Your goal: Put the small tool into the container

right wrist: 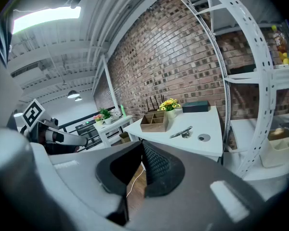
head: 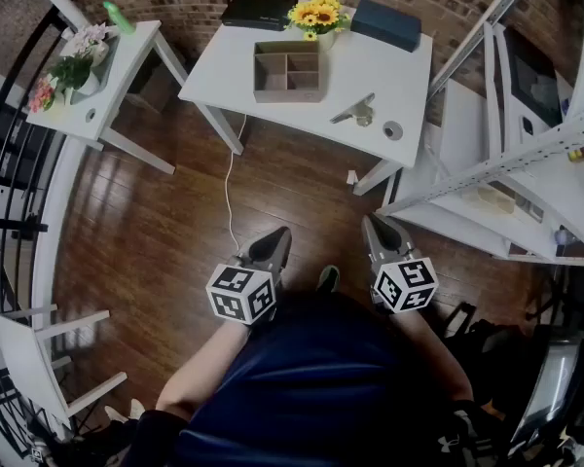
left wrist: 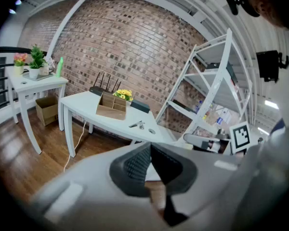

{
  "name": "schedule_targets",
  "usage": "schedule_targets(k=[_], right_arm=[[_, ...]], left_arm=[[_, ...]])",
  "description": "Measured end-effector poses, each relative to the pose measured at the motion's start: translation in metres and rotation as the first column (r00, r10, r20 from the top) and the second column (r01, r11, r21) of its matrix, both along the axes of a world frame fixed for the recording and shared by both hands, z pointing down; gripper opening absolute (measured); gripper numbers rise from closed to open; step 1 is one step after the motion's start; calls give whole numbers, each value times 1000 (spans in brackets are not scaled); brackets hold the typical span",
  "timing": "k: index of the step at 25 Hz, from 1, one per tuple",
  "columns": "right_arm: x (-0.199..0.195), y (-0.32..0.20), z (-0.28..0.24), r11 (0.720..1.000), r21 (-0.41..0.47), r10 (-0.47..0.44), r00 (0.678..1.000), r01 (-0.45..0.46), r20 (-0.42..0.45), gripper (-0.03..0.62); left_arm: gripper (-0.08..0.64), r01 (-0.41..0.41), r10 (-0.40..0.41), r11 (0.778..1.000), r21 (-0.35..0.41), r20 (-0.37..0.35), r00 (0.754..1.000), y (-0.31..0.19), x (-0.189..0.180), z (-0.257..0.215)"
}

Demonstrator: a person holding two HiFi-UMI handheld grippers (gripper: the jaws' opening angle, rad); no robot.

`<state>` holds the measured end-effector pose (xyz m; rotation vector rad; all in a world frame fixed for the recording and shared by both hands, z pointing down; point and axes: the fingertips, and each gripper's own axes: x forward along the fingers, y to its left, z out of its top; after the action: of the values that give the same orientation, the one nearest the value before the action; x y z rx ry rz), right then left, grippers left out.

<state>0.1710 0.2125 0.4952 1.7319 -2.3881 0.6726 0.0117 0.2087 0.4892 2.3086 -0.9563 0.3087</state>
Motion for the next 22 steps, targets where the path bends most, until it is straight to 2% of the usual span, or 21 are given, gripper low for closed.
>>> schedule_targets(k=[6, 11, 15, 22], right_arm=[[40, 6, 11, 999, -42, 30, 997, -27, 70, 11], [59, -6, 21, 996, -76, 47, 990, -37, 135, 11], [65, -19, 28, 993, -100, 79, 985, -64, 153, 11], [75, -64, 45, 978, -142, 169, 978, -150, 127, 11]], left_arm=[[3, 11, -11, 1000, -3, 20, 1000, 12, 28, 0], [5, 40, -42, 999, 26, 60, 997, 7, 30, -6], [5, 56, -58, 998, 35, 70, 996, -12, 26, -9], [5, -2, 2, 1000, 7, 30, 1000, -71, 32, 11]])
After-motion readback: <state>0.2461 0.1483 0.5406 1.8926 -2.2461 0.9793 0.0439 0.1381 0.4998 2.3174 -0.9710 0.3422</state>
